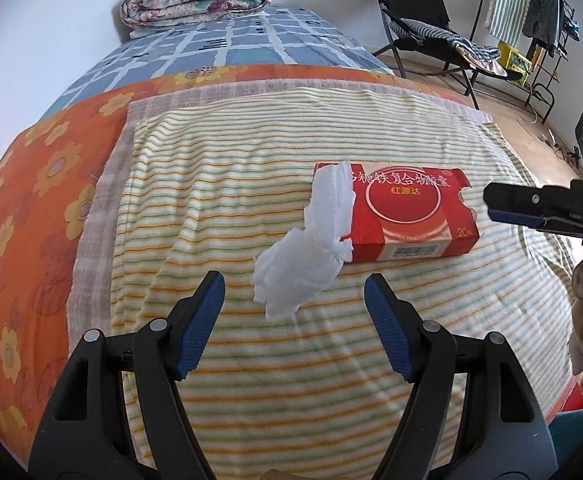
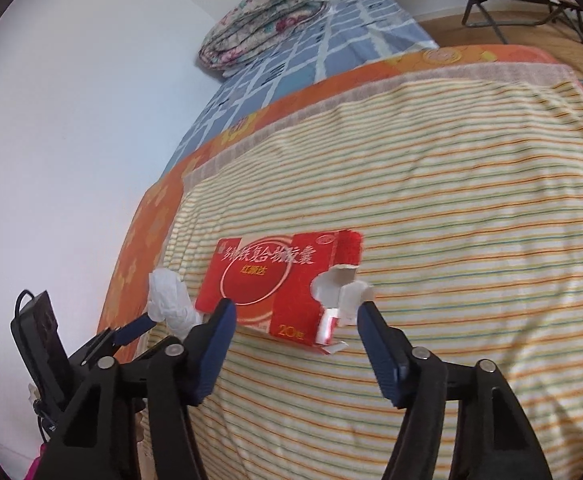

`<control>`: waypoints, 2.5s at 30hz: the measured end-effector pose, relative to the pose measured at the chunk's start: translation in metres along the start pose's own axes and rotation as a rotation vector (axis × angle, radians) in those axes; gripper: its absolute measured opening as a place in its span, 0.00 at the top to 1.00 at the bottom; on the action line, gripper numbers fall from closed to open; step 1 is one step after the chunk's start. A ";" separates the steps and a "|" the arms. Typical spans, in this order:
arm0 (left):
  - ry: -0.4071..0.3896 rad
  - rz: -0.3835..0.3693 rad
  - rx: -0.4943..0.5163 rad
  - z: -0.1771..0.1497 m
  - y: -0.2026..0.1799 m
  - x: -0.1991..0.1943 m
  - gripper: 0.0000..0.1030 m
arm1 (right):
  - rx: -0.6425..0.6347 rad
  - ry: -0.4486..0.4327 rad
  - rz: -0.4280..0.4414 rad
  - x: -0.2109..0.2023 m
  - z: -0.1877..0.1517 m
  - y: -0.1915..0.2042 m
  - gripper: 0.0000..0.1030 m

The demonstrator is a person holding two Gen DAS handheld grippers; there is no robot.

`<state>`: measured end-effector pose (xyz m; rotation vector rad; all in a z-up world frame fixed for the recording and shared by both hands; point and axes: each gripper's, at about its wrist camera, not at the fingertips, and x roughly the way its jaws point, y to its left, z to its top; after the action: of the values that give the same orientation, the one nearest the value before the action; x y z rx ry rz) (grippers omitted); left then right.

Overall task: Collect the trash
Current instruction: 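Grasp the white tissue with the left tool while the right tool grasps the red box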

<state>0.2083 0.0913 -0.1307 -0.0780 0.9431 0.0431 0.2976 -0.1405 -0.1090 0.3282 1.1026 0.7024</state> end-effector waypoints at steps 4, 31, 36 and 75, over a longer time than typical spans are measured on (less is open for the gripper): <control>0.017 -0.016 -0.014 0.001 0.003 0.008 0.47 | -0.021 0.006 -0.007 0.012 0.000 0.006 0.36; 0.039 -0.042 -0.026 0.000 -0.002 0.027 0.80 | -0.092 -0.034 0.012 0.013 -0.007 0.034 1.00; 0.034 -0.048 -0.032 -0.001 -0.001 0.025 0.80 | 0.049 -0.004 0.065 0.015 -0.006 0.011 0.54; 0.025 -0.051 -0.033 -0.004 0.004 0.018 0.82 | 0.091 -0.001 0.150 0.053 0.000 0.036 0.92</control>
<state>0.2154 0.0953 -0.1474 -0.1330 0.9653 0.0101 0.2988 -0.0787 -0.1252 0.4924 1.1192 0.7862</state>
